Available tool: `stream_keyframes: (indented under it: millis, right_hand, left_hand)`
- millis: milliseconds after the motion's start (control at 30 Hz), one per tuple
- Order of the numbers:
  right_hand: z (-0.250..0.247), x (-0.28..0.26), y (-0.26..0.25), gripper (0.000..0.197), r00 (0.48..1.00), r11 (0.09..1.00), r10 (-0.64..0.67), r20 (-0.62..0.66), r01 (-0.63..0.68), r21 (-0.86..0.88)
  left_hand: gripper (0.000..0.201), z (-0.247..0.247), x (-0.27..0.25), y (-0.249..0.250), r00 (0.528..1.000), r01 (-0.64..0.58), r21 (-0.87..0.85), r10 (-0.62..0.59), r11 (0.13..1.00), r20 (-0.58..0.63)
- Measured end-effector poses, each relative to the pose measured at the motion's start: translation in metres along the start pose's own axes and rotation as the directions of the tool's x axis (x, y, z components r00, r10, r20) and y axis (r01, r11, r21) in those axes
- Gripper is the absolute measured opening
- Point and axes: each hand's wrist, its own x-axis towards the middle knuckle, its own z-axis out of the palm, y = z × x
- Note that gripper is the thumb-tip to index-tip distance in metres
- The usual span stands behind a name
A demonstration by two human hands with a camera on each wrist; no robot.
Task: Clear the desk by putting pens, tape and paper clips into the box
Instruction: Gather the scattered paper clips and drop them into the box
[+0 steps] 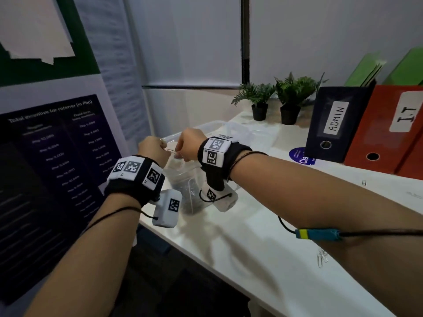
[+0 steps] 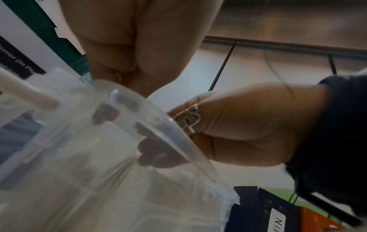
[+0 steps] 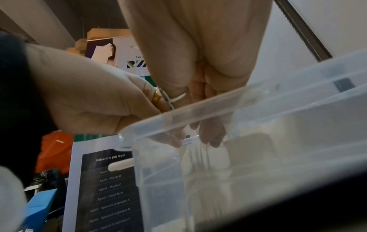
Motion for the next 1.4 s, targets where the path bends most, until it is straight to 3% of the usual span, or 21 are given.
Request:
stream_keyframes:
  millis: [100,300,500,600,700,800,867,933,1067,1133,1200,1300,1400]
  right_hand:
    - [0.002,-0.001,0.001,0.039,0.998,1.000,-0.002,0.065,0.002,-0.005]
    - [-0.001,-0.009,0.007,0.028,0.993,0.996,-0.084,0.083,0.084,-0.003]
    - [-0.015,-0.036,0.028,0.027,0.987,0.989,-0.150,-0.057,0.150,-0.015]
    - [-0.029,-0.061,0.055,0.029,0.979,0.992,-0.123,-0.162,0.125,0.005]
    - [-0.043,-0.099,0.091,0.031,0.985,0.998,-0.059,-0.162,0.053,-0.044]
    - [-0.051,-0.153,0.138,0.031,0.997,0.984,0.077,-0.012,-0.078,-0.159]
    - [-0.053,-0.194,0.173,0.031,0.977,0.963,0.201,0.074,-0.183,-0.197]
    - [-0.055,-0.237,0.202,0.032,0.940,0.930,0.318,0.123,-0.284,-0.231]
    - [-0.053,-0.296,0.238,0.033,0.865,0.865,0.460,0.199,-0.386,-0.321]
    - [-0.054,-0.319,0.250,0.034,0.835,0.834,0.508,0.208,-0.417,-0.361]
    - [-0.053,-0.334,0.258,0.042,0.823,0.818,0.526,0.216,-0.420,-0.392]
    - [-0.049,-0.349,0.270,0.051,0.818,0.816,0.533,0.219,-0.427,-0.389]
    - [-0.040,-0.355,0.274,0.081,0.799,0.816,0.548,0.247,-0.446,-0.367]
  left_hand:
    - [0.038,0.001,0.000,-0.003,1.000,-0.019,-0.014,0.019,1.000,0.007]
    - [0.041,0.004,-0.003,-0.006,0.998,-0.053,-0.071,0.055,0.996,0.020]
    - [0.048,0.002,-0.013,-0.001,0.997,-0.078,-0.160,0.078,0.984,-0.007]
    - [0.037,0.003,-0.027,0.010,0.979,-0.201,-0.049,0.199,0.978,-0.051]
    - [0.031,0.003,-0.051,0.035,0.916,-0.381,0.019,0.380,0.924,-0.126]
    - [0.031,0.020,-0.084,0.065,0.819,-0.571,-0.025,0.568,0.821,-0.078]
    - [0.032,0.043,-0.110,0.085,0.754,-0.646,-0.092,0.653,0.757,0.074]
    - [0.034,0.072,-0.139,0.105,0.659,-0.689,-0.109,0.682,0.717,0.317]
    - [0.040,0.122,-0.174,0.131,0.439,-0.774,-0.048,0.590,0.631,0.678]
    - [0.040,0.140,-0.191,0.145,0.376,-0.799,-0.022,0.527,0.601,0.762]
    - [0.046,0.150,-0.204,0.154,0.352,-0.802,0.010,0.459,0.597,0.815]
    - [0.089,0.170,-0.205,0.155,0.366,-0.799,0.043,0.429,0.600,0.826]
    - [0.095,0.182,-0.202,0.152,0.425,-0.794,0.116,0.409,0.597,0.807]
